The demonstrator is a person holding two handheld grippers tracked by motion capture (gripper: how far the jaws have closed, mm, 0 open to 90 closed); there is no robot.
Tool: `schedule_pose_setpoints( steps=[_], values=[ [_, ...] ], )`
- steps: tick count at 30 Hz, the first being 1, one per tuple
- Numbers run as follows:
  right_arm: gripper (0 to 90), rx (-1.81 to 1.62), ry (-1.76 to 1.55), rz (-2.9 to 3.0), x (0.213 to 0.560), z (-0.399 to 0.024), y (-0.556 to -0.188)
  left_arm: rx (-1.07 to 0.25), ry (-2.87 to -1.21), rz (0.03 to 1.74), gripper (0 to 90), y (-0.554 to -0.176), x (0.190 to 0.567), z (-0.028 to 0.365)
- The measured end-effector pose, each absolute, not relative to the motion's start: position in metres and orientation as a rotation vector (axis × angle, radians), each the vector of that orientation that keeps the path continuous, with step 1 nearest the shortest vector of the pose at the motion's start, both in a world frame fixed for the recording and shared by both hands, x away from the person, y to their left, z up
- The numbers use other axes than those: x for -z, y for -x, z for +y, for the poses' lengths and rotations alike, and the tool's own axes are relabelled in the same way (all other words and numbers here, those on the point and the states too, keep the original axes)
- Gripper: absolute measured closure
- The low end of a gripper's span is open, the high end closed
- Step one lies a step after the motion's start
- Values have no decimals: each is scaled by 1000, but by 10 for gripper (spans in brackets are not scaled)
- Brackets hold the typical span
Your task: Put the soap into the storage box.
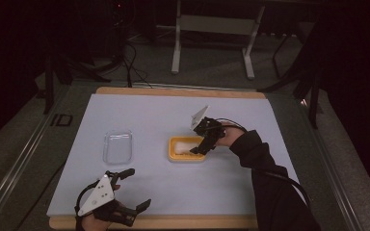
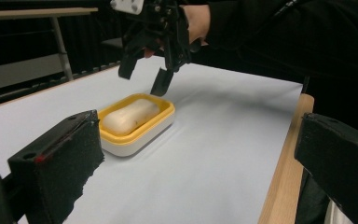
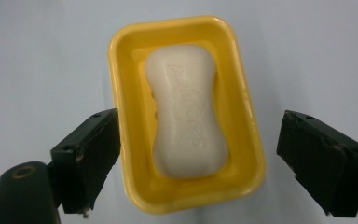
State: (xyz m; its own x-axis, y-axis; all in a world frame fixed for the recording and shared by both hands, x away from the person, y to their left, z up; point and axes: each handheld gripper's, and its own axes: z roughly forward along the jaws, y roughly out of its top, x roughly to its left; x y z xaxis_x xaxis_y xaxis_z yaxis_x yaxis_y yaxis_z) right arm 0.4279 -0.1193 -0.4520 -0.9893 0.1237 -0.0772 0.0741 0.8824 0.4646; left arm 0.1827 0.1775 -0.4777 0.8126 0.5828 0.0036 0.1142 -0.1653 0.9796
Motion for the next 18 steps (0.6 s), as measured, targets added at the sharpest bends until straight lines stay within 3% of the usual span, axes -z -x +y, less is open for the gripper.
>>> schedule_pose_setpoints(
  steps=[18],
  values=[
    [133,-770,-510,2775,449,-162,-415,-444,-1712,552,11,-184,479,176]
  ],
)
